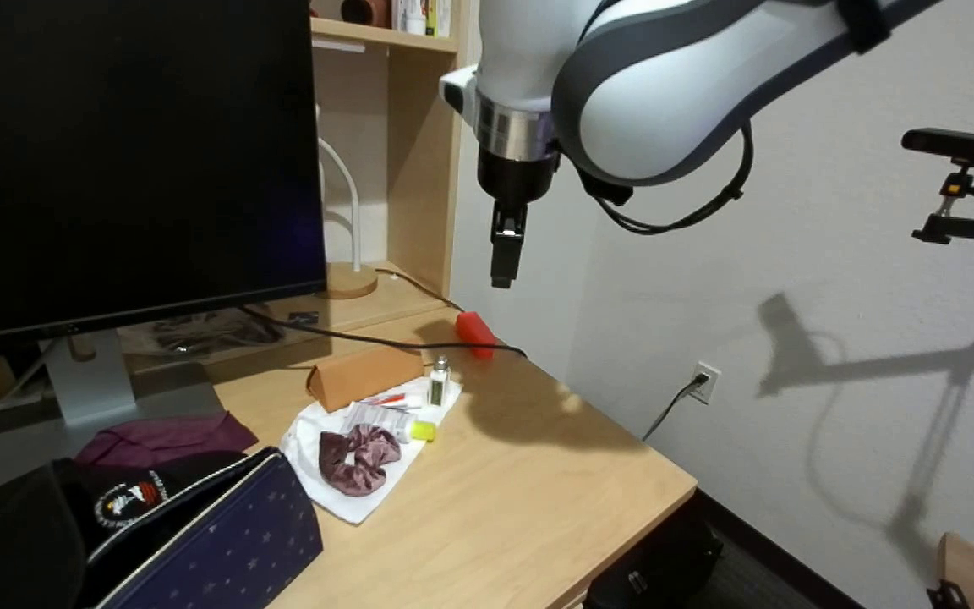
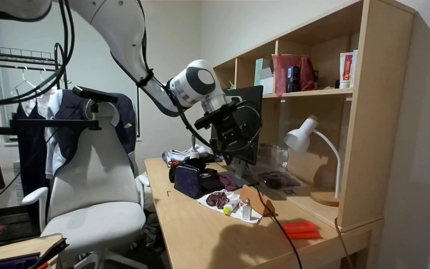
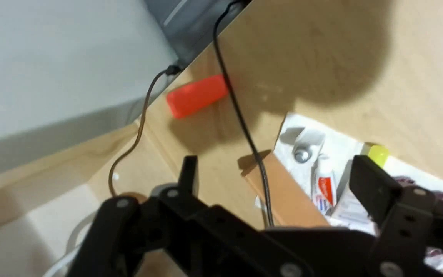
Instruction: Move the black cap to the left side of the desk
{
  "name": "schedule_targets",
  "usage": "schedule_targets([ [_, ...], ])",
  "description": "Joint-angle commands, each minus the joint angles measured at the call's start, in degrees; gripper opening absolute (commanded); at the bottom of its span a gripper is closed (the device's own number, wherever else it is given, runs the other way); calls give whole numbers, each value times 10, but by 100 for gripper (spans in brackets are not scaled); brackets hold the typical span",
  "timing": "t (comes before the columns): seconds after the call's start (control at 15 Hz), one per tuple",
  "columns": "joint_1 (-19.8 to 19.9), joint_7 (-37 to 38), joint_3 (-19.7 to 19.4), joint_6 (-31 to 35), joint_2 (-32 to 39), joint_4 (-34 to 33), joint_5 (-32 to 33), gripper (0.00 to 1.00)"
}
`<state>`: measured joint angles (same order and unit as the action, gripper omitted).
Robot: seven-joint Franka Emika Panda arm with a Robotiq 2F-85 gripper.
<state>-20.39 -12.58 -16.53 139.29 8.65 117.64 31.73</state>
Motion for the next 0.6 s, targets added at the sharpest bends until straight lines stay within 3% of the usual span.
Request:
schedule_targets([
  [0.0,76,42,84,-73,-48,60,-41,100],
  [0.2,115,96,114,-91,-61,97,-78,100],
  [0.53,158,204,125,-36,-78,163,-114,100],
])
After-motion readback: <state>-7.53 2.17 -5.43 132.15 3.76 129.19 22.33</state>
